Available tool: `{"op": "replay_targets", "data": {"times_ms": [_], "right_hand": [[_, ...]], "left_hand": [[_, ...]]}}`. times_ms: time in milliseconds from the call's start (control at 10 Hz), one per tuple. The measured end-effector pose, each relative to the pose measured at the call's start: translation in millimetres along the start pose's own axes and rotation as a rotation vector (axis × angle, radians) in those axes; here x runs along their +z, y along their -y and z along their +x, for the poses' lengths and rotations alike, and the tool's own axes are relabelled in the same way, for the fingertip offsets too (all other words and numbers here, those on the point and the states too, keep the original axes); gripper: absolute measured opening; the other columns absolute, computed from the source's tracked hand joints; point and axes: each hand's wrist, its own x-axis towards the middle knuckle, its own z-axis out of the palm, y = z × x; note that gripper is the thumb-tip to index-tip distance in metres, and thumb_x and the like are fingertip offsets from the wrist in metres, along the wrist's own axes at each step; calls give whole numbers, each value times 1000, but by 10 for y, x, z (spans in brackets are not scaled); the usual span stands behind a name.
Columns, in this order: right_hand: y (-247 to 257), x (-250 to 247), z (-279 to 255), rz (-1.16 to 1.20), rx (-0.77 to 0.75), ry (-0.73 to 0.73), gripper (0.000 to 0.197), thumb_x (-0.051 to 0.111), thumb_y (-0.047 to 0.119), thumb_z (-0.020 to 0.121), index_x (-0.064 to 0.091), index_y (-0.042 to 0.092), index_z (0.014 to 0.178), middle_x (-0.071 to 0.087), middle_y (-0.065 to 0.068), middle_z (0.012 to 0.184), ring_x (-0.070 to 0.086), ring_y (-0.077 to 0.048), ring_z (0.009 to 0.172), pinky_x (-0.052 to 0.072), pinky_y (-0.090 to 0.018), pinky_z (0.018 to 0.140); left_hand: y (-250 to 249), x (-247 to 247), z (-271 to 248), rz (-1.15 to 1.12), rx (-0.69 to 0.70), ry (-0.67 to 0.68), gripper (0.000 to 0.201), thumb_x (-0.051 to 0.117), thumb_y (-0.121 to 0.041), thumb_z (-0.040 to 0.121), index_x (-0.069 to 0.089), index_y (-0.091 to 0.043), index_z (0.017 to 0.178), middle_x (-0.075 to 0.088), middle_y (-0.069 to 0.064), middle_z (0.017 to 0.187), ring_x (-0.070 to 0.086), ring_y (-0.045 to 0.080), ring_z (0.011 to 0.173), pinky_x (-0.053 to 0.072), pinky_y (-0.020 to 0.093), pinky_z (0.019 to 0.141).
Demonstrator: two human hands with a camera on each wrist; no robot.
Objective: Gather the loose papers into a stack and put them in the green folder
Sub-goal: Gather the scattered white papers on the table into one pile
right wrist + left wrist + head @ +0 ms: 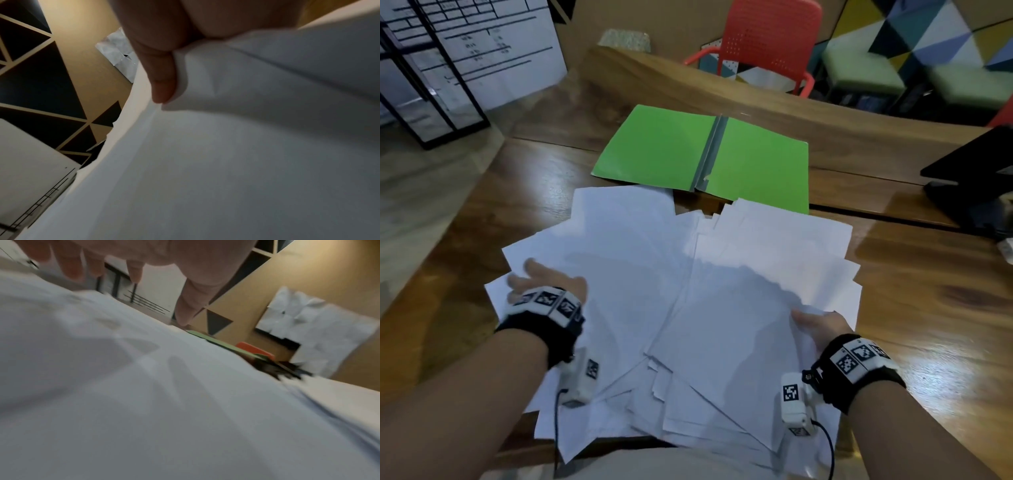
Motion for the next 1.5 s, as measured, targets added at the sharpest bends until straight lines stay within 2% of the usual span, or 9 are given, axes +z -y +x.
{"op": "replay_targets", "data": {"times_ms": [100, 300, 500, 700, 800, 1000, 1200, 1300, 1500], "right_hand": [[-124, -42, 72, 33, 4, 24, 52, 75, 36, 70, 64, -2, 105, 69, -22, 99, 66, -40, 91, 50, -49, 93], [-501, -72, 484, 142, 51, 98, 92, 86, 60, 23, 72, 7, 97, 72, -24, 98, 68, -44, 90, 48, -58, 93], [-584, -137, 470, 41, 124, 110, 88, 91, 50, 26, 68, -6, 90, 57, -48, 98, 56, -67, 82, 42, -75, 74], [-14, -84, -144, 7, -84, -23, 43, 76, 20, 74, 54, -8, 97, 60, -16, 83, 56, -29, 76, 47, -26, 68], [156, -190, -232, 42, -193, -89, 18, 64, 5, 84, 52, -3, 95, 58, -11, 76, 50, -24, 68, 44, -12, 46], [674, -621, -351, 137, -385, -330, 11, 65, 10, 82, 60, 1, 85, 63, -11, 88, 59, -26, 85, 43, -31, 71], [1374, -946, -827, 207, -668, -269, 23, 64, 18, 83, 49, 24, 67, 61, 9, 55, 52, 13, 36, 49, -14, 49], [1526, -908, -893, 405, -645, -241, 25, 63, 22, 84, 45, 25, 68, 56, 25, 37, 50, 14, 33, 43, -4, 39], [1232, -404, -416, 325, -426, -78, 17, 74, 17, 75, 61, 8, 68, 61, -2, 57, 57, -5, 36, 47, -15, 50]], "left_hand": [[79, -37, 207, -21, -85, 37, 81, 61, -25, 72, 15, -10, 137, 41, 23, 132, 50, 42, 114, 43, 51, 97], [31, 46, 73, -336, 171, 2, 74, 54, -4, 80, 15, -23, 140, 52, 7, 94, 53, 30, 80, 43, 36, 72], [-29, 28, 72, -218, 309, 209, 45, 60, -20, 83, 51, -7, 126, 63, 17, 119, 58, 35, 108, 41, 34, 83], [-100, 125, -113, -113, 359, 326, 42, 59, -13, 86, 52, 2, 125, 56, 22, 129, 53, 36, 118, 40, 31, 87], [-127, 129, -164, -155, 350, 347, 42, 61, -11, 84, 52, 3, 123, 57, 22, 128, 54, 34, 117, 35, 26, 81], [-138, 122, -196, -159, 343, 352, 40, 62, -7, 81, 54, 4, 119, 60, 22, 123, 56, 34, 112, 35, 24, 76], [-119, 172, -214, -112, 373, 381, 32, 64, -8, 78, 59, -5, 110, 64, 19, 114, 59, 32, 97, 40, 27, 77], [-125, 187, -212, -118, 387, 398, 32, 66, -5, 76, 60, -5, 107, 62, 13, 99, 55, 26, 87, 40, 26, 76], [-173, 192, -105, -202, 418, 497, 54, 73, -14, 73, 54, -2, 122, 59, 18, 123, 53, 32, 117, 36, 27, 84]]}}
